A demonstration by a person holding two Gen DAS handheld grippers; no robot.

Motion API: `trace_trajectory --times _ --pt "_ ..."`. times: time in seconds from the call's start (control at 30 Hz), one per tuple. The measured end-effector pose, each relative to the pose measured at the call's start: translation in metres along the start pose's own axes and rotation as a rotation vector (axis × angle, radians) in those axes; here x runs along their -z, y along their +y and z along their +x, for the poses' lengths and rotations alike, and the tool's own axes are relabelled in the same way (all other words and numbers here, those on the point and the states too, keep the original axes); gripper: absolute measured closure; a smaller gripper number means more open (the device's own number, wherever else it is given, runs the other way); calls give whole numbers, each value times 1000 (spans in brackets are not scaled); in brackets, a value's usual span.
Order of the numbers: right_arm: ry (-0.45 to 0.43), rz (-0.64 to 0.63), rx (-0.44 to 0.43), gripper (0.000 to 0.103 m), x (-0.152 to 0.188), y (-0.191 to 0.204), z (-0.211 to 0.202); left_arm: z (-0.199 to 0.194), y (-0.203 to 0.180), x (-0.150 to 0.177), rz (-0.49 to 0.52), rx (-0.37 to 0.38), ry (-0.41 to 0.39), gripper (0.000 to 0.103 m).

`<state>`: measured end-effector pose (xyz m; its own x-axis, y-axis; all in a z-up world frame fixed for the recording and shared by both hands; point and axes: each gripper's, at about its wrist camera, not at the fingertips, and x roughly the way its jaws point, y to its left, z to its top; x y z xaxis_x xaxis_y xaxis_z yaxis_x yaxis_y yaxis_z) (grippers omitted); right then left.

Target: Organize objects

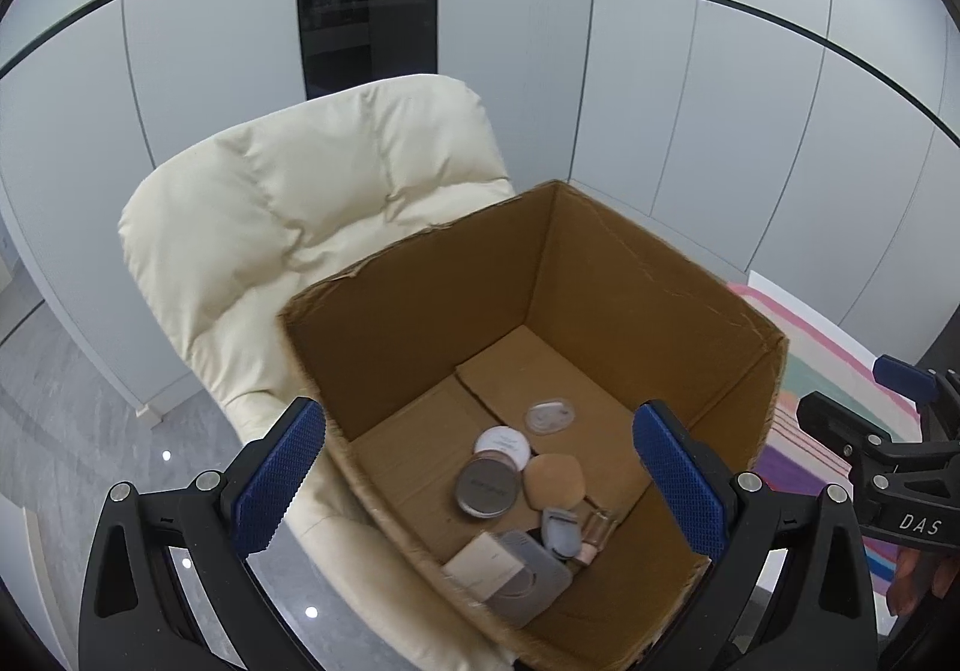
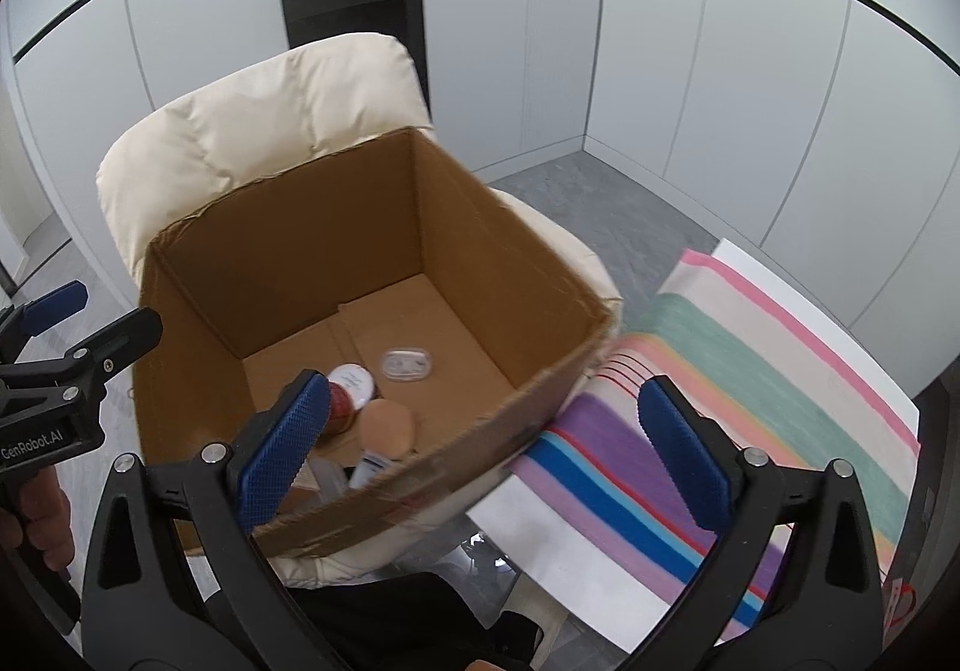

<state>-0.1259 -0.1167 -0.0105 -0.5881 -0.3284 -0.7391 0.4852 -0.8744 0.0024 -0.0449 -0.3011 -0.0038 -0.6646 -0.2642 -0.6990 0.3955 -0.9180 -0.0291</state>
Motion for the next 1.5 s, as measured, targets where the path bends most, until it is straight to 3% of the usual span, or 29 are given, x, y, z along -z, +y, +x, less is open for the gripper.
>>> trace_trajectory --times 0.87,1.2,1.5 --pt "9 158 156 0 43 -130 -41 9 -139 -10 139 148 -2 0" --pt "13 245 248 0 67 -186 -64 6 -197 -5 211 211 2 0" --pt "20 307 291 0 91 -214 -93 -14 -237 9 268 244 17 0"
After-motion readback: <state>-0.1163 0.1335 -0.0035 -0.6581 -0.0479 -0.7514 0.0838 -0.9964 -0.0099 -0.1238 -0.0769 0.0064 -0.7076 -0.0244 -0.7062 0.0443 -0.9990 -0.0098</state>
